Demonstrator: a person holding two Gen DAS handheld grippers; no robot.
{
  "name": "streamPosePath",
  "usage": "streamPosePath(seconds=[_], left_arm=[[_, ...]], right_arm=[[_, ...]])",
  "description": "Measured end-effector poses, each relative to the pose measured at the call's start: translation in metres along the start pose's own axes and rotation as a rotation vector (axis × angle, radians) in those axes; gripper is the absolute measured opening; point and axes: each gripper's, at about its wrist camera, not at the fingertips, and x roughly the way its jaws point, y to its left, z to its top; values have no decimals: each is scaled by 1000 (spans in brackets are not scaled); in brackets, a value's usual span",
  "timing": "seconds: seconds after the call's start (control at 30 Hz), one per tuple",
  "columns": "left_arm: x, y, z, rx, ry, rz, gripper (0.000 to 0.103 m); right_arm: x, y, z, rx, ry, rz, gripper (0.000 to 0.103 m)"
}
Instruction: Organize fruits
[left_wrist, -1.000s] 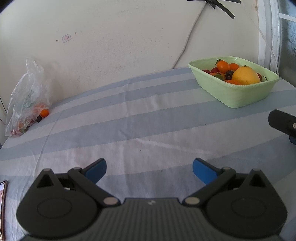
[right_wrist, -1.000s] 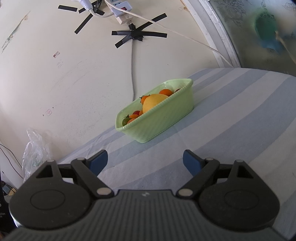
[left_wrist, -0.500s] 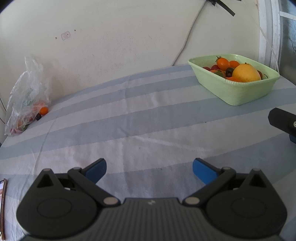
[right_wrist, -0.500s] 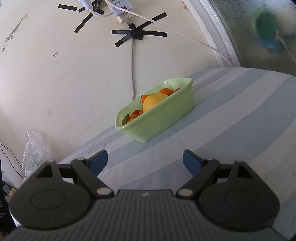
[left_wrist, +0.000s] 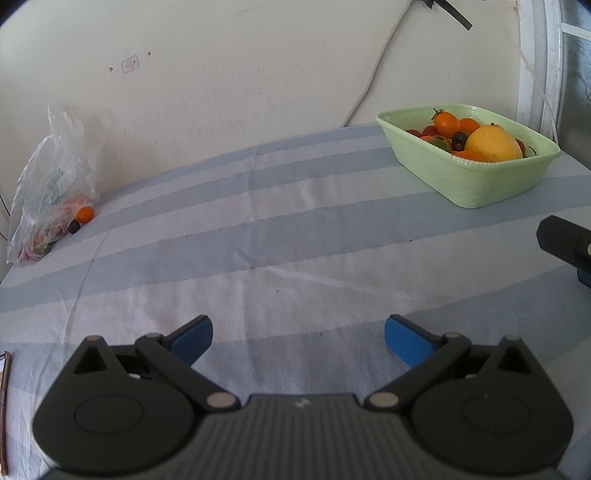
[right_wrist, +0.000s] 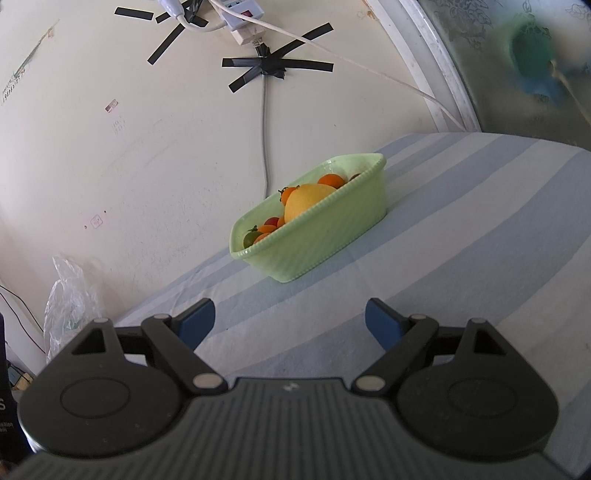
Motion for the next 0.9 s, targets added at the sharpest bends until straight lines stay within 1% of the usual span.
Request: streamPosePath(seconds=[0.67,0.9], left_arm=[[-8,-1,-1,-8,-35,-3,103],[-7,0,-1,-6,-30,-6,103]], right_arm=[[-1,1,-2,2,-6,-4,90],[-1,1,-2,2,-6,-4,90]])
